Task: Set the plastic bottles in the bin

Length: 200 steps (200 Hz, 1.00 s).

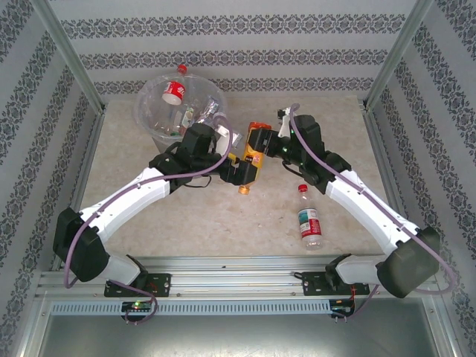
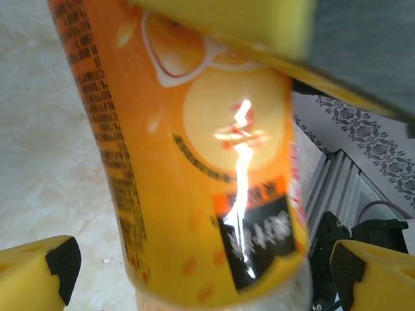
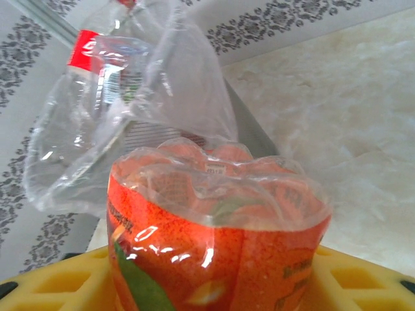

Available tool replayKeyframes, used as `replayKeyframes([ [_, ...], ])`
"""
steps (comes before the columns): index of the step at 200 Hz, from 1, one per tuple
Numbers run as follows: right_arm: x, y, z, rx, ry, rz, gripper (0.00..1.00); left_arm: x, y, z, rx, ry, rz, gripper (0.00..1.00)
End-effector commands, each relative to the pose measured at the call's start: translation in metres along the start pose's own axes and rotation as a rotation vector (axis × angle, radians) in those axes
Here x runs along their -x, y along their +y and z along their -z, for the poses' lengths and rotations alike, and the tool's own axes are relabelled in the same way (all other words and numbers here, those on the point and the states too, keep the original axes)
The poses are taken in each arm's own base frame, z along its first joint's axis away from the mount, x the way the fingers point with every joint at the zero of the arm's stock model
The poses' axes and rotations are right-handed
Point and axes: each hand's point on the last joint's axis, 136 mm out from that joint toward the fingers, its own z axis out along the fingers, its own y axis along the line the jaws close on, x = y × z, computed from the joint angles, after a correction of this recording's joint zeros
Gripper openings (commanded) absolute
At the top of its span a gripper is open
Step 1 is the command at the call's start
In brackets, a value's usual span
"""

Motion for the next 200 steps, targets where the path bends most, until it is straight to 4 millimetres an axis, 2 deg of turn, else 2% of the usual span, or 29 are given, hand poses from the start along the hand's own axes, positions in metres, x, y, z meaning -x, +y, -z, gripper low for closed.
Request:
replayKeyframes([
  [1, 0.005, 0.017, 0.009, 0.053, -0.035, 0.017, 0.58, 0.005, -0.005, -0.004, -0.064, -0.015, 0.027, 0.95],
  [58, 0.000, 0.020, 0.008, 0.050, -0.026, 0.029, 0.59, 0.008, -0.013, 0.001, -0.090, -0.023, 0.000, 0.67],
  [77, -0.001, 0.019, 0.008, 0.046, -0.026, 0.030, 0.59, 0.010, -0.015, 0.005, -0.094, -0.036, -0.013, 0.61],
  [99, -0.001, 0.017, 0.009, 0.032, -0.027, 0.030, 0.62, 0.012, -0.016, 0.008, -0.091, -0.046, -0.020, 0.59],
  [135, 0.000, 0.018, 0.016, 0.041, -0.029, 0.023, 0.77, 0.014, -0.015, 0.011, -0.085, -0.055, -0.021, 0.58],
  [158, 0.001, 0.020, 0.031, 0.073, -0.038, 0.021, 0.84, 0.017, -0.014, 0.017, -0.071, -0.067, -0.038, 0.58],
  [178, 0.002, 0.024, 0.048, 0.140, -0.049, 0.018, 0.95, 0.019, -0.013, 0.022, -0.050, -0.073, -0.059, 0.59],
  [200, 0.002, 0.034, 0.070, 0.236, -0.049, 0.037, 0.98, 0.021, -0.014, 0.026, -0.040, -0.082, -0.071, 0.60],
])
